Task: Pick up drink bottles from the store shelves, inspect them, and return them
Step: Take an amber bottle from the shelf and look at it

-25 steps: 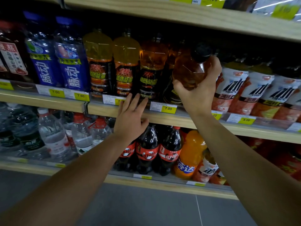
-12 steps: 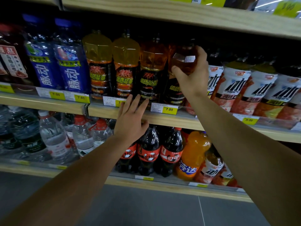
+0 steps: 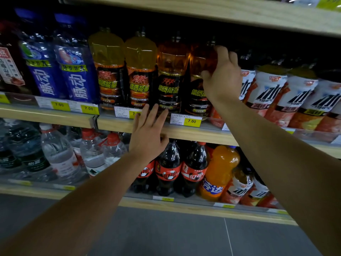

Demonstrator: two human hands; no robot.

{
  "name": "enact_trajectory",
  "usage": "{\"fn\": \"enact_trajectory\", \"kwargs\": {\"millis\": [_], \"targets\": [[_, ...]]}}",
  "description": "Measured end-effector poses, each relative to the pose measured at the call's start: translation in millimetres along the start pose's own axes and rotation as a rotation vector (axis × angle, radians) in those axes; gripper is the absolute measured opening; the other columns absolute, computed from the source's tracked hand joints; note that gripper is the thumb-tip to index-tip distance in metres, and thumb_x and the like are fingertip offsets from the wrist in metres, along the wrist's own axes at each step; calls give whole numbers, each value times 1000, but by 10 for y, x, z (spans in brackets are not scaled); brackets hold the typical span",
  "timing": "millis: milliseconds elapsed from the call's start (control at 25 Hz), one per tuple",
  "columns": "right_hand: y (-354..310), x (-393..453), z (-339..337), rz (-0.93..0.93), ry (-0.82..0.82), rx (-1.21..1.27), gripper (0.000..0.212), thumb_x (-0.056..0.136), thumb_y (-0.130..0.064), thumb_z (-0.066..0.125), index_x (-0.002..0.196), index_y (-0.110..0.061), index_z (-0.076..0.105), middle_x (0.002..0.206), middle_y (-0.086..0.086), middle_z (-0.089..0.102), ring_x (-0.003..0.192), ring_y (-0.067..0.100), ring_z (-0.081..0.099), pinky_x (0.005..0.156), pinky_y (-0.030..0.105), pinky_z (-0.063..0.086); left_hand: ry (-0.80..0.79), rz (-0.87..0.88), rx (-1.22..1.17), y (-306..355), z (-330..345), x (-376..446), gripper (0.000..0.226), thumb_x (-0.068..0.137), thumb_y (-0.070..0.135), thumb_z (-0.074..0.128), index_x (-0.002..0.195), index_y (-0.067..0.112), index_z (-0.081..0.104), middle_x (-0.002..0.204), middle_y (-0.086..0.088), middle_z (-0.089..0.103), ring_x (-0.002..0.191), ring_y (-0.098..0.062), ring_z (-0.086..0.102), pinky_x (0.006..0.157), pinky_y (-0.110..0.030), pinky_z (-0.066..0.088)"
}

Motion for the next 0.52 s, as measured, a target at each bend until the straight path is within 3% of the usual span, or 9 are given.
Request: {"fn": "enact_trajectory", "kwargs": {"millis": [80,320,520], "targets": [[47,-9,8,-15,2,-56,67,90,-18,64,151,-21,36,146,7,42,128,34,44,105,40,43,-1,1,-6,12,-1,13,78,91,37,62,158,22,22,167,-8,11,154,-31,-2,123,-56,9],[130,-129,25,-63,-141,100,80,87,-20,66,156,-22,25,159,9,28,138,32,41,105,42,48,-4,-24,-21,85,-133,21,73,91,37,65,154,19,33,164,-11,23,153,-33,10,122,-56,15],[226,-231,-257,-166,-195,110,68,88,-22,65,150,-17,38,151,9,38,131,33,47,103,39,46,43,6,-37,419,-427,149,70,92,35,65,153,16,37,162,-12,29,152,-33,17,122,-55,17]]}}
Point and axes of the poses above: each hand's wrist, its own x-axis towards the middle knuckle, its own z-axis out of the palm, y = z × x, the point moved 8 cm from there along x, towards the middle knuckle
